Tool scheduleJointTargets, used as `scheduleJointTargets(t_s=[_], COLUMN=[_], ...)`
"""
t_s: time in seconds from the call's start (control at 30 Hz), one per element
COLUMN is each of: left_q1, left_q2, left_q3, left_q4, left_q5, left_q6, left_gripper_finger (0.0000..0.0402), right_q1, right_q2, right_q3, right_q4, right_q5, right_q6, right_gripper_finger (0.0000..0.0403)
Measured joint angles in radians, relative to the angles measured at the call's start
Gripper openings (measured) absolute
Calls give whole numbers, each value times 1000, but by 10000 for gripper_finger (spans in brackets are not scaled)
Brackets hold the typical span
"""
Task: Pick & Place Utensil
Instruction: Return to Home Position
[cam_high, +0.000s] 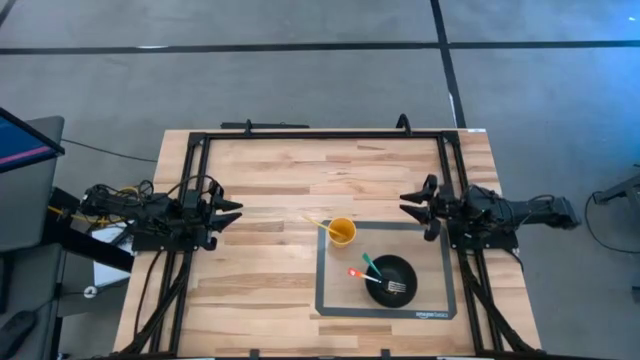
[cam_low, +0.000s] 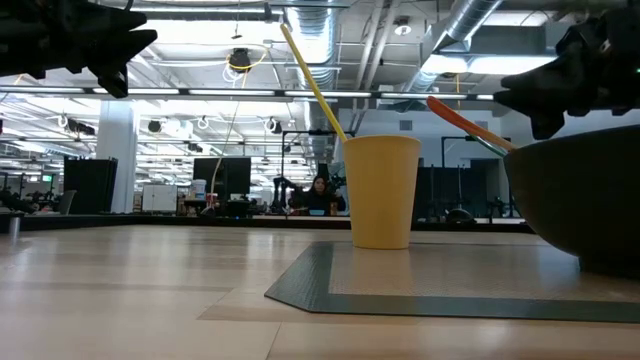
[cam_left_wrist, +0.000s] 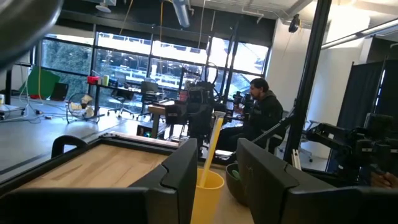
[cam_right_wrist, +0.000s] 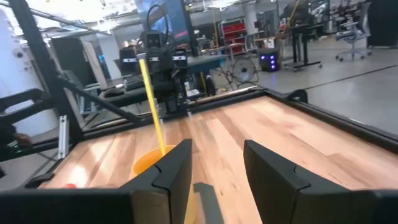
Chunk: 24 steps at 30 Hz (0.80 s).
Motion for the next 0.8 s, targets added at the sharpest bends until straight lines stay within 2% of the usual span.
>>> scheduleJointTargets(t_s=[0.13,0.4,0.8], left_q1=[0,0,0], left_q2=[0,0,0], left_q3=[0,0,0], left_q4=[0,0,0], left_q5=[0,0,0], left_q6=[0,0,0], left_gripper_finger=[115,115,115], right_q1=[19,20,20], right_q2=[1,1,1], right_q3=[0,0,0], right_q4=[0,-1,-2], right_q5=[0,2,2], right_q6=[-4,-110,-113], right_gripper_finger=[138,139,137])
